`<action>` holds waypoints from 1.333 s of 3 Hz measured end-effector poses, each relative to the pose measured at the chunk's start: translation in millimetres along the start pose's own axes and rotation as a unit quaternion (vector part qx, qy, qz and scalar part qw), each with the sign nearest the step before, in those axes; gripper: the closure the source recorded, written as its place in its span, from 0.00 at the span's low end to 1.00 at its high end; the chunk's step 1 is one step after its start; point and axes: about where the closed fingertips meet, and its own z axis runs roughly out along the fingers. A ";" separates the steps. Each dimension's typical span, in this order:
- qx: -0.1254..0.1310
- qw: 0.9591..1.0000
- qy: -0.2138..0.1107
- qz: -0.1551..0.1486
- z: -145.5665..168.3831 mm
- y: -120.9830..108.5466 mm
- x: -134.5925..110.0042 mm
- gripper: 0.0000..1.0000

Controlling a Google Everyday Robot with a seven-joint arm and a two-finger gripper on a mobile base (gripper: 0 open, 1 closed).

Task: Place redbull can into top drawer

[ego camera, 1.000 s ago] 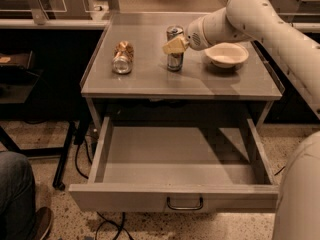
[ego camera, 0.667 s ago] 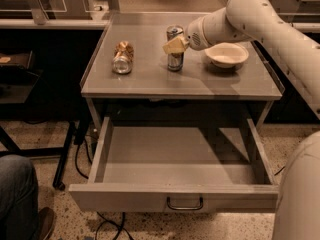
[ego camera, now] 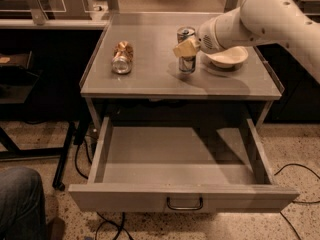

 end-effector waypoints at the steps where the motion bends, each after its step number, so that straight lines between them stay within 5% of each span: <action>1: 0.026 0.999 0.010 0.016 -36.8 13.1 13.8 1.00; 2: 0.044 0.998 0.017 0.045 -63.0 25.4 36.6 1.00; 4: 0.052 0.997 0.023 0.042 -72.3 26.6 37.5 1.00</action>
Offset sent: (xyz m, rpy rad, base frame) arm -0.1082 -0.0638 -0.0067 0.0207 0.0644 -0.2107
